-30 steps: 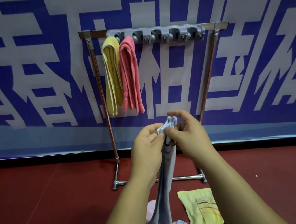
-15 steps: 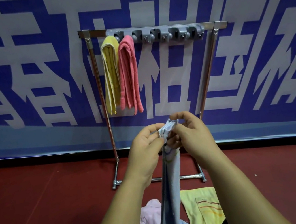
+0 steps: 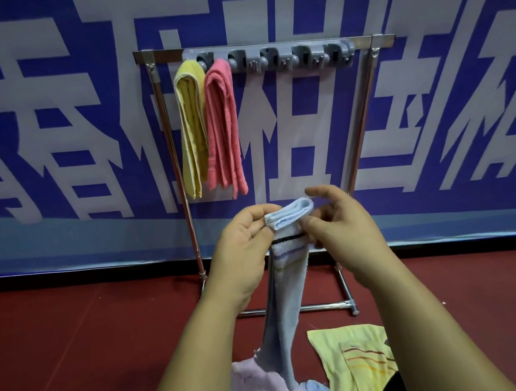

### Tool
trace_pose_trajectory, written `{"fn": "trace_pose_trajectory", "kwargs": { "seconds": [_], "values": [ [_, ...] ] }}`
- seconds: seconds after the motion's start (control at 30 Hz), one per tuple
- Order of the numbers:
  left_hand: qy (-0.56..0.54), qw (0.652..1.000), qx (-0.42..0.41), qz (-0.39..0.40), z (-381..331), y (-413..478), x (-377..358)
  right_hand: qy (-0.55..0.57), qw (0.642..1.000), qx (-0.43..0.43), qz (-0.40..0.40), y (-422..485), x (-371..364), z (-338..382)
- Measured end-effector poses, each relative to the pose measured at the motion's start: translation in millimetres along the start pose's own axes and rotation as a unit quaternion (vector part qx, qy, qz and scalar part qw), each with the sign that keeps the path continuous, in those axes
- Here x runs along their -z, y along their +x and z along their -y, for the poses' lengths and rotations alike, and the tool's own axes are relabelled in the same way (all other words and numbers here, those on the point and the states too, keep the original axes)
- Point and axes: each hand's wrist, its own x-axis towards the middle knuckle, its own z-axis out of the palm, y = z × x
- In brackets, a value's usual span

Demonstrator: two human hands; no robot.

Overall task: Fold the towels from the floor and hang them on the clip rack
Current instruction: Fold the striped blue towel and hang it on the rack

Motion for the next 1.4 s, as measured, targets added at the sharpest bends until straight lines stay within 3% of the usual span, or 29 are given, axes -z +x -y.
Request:
{"fn": "trace_pose_trajectory", "kwargs": {
  "seconds": [0.1, 0.2, 0.37, 0.83, 1.4],
  "values": [
    [0.003, 0.999, -0.003, 0.032, -7, 4, 7, 0.068, 0.994, -0.049, 0.065, 1, 8, -8],
    [-0.012, 0.998, -0.001, 0.059, -15, 6, 13, 0.113, 0.984, -0.015, 0.137, -1, 12, -2],
    [-0.007, 1.000, 0.010, 0.022, -14, 15, 16, 0.044, 0.995, 0.005, 0.084, 9, 0, 8],
    [-0.007, 0.995, 0.056, 0.085, 14, 10, 18, 0.204, 0.979, -0.009, 0.028, 12, 8, 15],
    [-0.017, 0.986, 0.108, 0.124, 27, -3, 7, 0.230, 0.973, -0.024, -0.014, 21, 34, 19]
  ]
}}
